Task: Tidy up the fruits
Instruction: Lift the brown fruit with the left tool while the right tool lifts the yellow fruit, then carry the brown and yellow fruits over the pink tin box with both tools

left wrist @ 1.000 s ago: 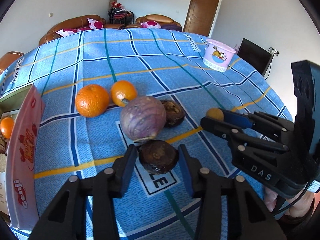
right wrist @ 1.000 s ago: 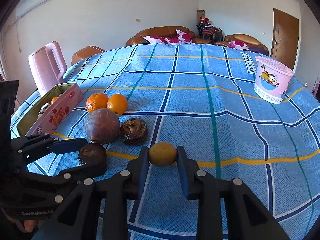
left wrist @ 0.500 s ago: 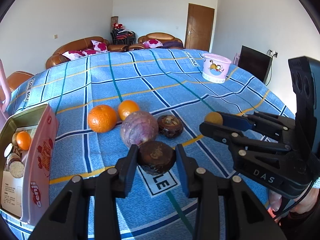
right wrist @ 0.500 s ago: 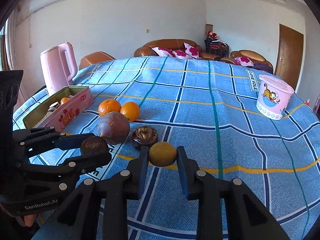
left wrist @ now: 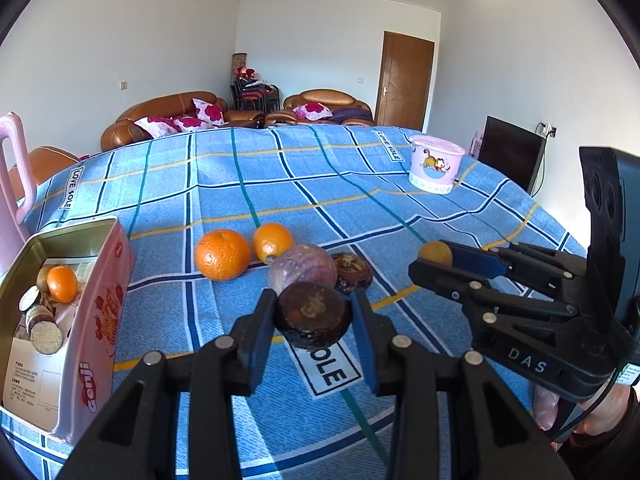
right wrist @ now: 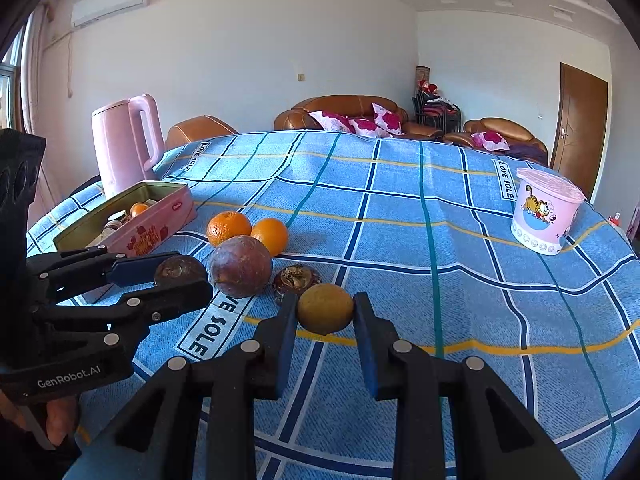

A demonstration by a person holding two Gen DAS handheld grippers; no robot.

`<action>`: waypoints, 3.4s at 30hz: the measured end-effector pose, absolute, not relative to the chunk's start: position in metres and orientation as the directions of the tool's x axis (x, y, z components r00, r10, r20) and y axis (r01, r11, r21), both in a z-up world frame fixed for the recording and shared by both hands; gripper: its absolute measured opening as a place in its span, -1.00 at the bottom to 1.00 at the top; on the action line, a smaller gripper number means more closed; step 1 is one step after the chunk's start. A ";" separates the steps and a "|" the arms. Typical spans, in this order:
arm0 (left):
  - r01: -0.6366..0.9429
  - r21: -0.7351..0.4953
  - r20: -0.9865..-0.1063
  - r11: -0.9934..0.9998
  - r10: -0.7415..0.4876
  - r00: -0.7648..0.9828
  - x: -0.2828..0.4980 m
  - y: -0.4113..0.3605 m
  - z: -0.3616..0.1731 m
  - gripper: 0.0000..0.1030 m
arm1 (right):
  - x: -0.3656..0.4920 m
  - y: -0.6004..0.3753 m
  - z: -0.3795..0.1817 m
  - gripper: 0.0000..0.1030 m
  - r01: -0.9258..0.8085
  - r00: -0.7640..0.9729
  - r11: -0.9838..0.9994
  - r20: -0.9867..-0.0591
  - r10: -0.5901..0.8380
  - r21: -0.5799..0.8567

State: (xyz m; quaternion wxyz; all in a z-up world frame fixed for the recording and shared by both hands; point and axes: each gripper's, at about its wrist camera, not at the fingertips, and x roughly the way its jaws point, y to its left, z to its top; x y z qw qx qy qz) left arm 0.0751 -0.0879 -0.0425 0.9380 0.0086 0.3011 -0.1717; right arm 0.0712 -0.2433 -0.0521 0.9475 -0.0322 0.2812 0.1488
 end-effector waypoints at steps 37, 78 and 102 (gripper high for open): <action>0.300 -0.032 -0.446 0.953 -0.282 0.850 0.052 -0.085 -0.032 -0.24 | 0.050 -0.247 -0.045 -0.41 -0.309 0.863 0.951 -0.422 0.278 -0.005; 0.279 -0.013 -0.352 0.960 -0.266 0.897 0.034 -0.080 -0.024 -0.24 | 0.027 -0.247 -0.039 -0.41 -0.329 0.906 0.943 -0.299 0.300 -0.052; 0.164 -0.028 -0.367 0.986 -0.163 0.916 0.035 -0.025 -0.006 -0.24 | 0.043 -0.191 0.030 -0.41 -0.458 0.859 0.884 -0.299 0.415 -0.089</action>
